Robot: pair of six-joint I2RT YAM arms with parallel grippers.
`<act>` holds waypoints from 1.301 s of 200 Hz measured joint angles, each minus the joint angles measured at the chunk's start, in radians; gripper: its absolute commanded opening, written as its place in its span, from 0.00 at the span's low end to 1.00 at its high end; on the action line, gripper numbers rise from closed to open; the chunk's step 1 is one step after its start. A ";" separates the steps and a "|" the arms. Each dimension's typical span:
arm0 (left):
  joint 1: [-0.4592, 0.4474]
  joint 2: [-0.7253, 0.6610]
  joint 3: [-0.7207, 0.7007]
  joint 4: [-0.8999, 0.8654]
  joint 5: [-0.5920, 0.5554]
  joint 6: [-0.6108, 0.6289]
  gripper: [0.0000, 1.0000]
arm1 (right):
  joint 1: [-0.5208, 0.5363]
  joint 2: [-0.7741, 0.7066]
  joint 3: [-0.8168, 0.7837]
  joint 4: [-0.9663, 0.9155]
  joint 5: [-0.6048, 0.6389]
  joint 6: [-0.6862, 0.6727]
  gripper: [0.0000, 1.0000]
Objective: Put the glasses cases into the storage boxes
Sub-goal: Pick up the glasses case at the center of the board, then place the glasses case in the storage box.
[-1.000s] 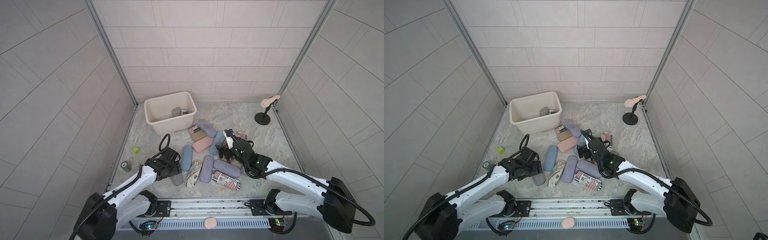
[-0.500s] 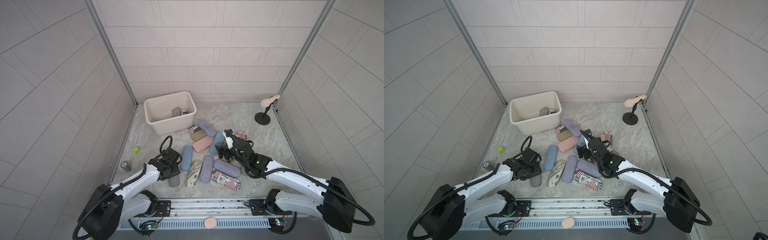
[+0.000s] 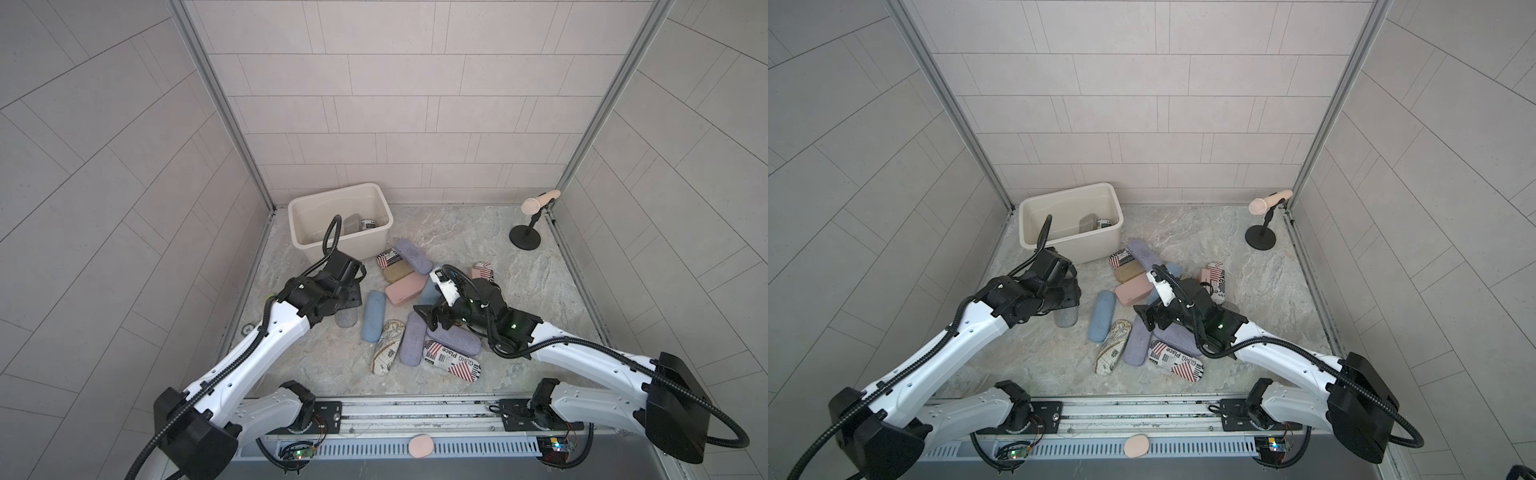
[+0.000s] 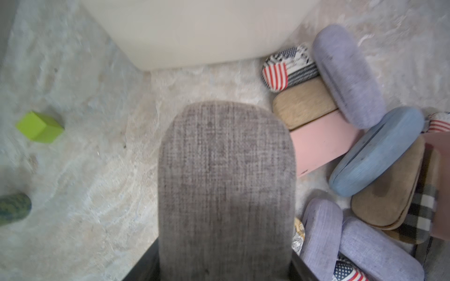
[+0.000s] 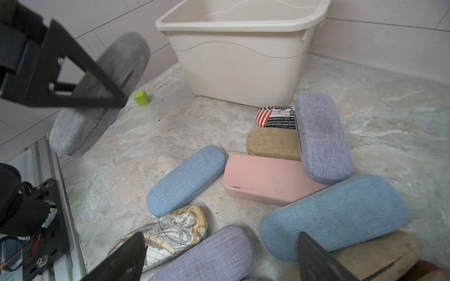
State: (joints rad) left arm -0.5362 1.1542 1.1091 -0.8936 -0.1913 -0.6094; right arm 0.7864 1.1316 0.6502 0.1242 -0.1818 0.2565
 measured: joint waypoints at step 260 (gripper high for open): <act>0.401 1.016 0.968 0.089 0.144 0.266 0.47 | -0.001 -0.045 -0.016 -0.001 0.146 -0.002 0.97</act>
State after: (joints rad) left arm -0.1356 2.1700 2.0773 -0.8051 -0.0471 -0.3435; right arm 0.7853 1.0870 0.6342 0.1234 -0.0353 0.2543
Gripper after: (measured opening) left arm 0.608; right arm 0.973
